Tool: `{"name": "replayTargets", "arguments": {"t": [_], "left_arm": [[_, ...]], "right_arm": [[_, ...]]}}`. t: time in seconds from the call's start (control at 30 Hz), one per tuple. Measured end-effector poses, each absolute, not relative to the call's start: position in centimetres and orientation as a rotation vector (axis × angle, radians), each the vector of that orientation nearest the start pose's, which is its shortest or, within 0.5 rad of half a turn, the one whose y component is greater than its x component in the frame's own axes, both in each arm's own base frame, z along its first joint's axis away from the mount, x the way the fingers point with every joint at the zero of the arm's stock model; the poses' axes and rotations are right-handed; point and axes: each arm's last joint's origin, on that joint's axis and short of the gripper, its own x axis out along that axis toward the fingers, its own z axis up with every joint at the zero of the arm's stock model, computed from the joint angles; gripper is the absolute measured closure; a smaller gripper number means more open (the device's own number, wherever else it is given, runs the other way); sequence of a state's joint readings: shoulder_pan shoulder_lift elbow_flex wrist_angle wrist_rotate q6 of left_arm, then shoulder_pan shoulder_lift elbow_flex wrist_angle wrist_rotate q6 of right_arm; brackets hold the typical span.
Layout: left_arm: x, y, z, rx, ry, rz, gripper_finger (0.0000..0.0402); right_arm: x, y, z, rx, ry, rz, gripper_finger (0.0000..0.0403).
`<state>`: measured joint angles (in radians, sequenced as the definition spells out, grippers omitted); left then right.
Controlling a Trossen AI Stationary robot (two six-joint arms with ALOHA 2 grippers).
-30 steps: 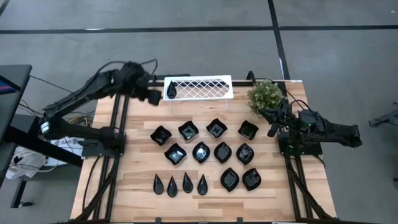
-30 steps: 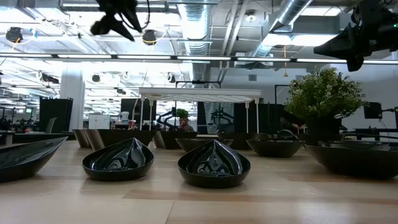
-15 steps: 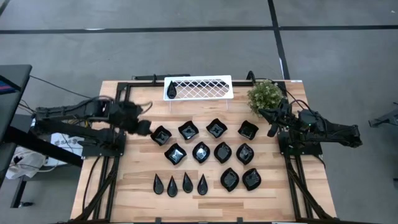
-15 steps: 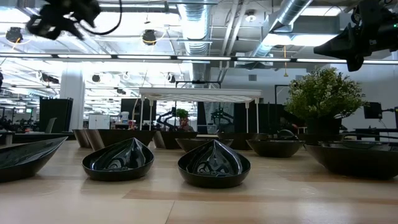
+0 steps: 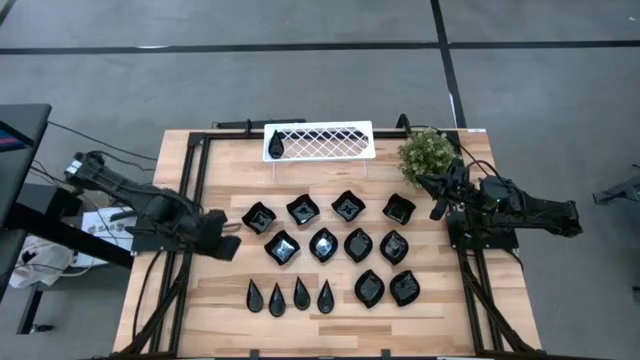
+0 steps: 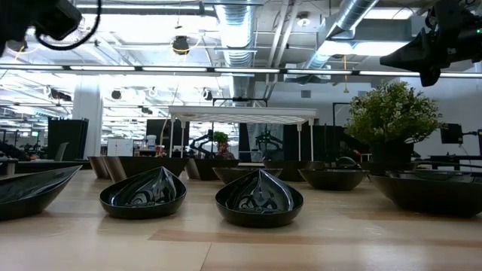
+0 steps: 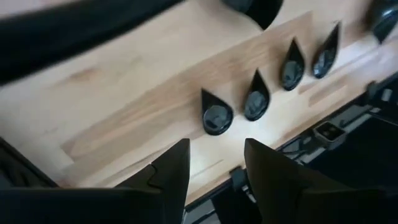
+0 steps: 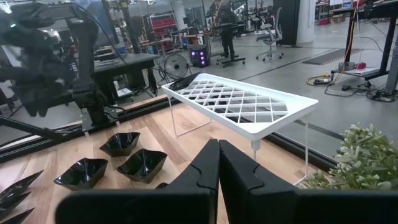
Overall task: Pick & Place Mini shaped plates
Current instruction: Stack the black drop-shaped plate on top of the black drop-shaped plate on the shelf
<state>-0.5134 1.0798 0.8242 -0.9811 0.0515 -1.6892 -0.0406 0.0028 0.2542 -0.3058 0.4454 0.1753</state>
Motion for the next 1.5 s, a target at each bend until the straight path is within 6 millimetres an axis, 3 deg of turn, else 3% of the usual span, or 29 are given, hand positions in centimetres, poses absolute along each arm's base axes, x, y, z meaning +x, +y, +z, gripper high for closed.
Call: {"name": "replayTargets", "arguments": {"t": [0.37,0.73,1.13,1.5], "left_arm": [[18.1,-13.5,20.4,-1.173,1.27,0.688,0.0248],[19.6,-16.2,15.8,-1.169,1.307,0.834,0.0248],[20.1,-16.9,12.9,-1.137,1.318,0.949,0.0248],[19.9,-16.7,11.8,-1.112,1.317,0.971,0.0248]], "right_arm": [[7.2,-1.5,21.8,0.16,0.012,-0.49,0.0401],[7.2,-1.5,21.8,0.16,0.011,-0.49,0.0401],[7.2,-1.5,21.8,0.16,0.011,-0.49,0.0401],[7.2,-1.5,21.8,0.16,0.011,-0.49,0.0401]]}}
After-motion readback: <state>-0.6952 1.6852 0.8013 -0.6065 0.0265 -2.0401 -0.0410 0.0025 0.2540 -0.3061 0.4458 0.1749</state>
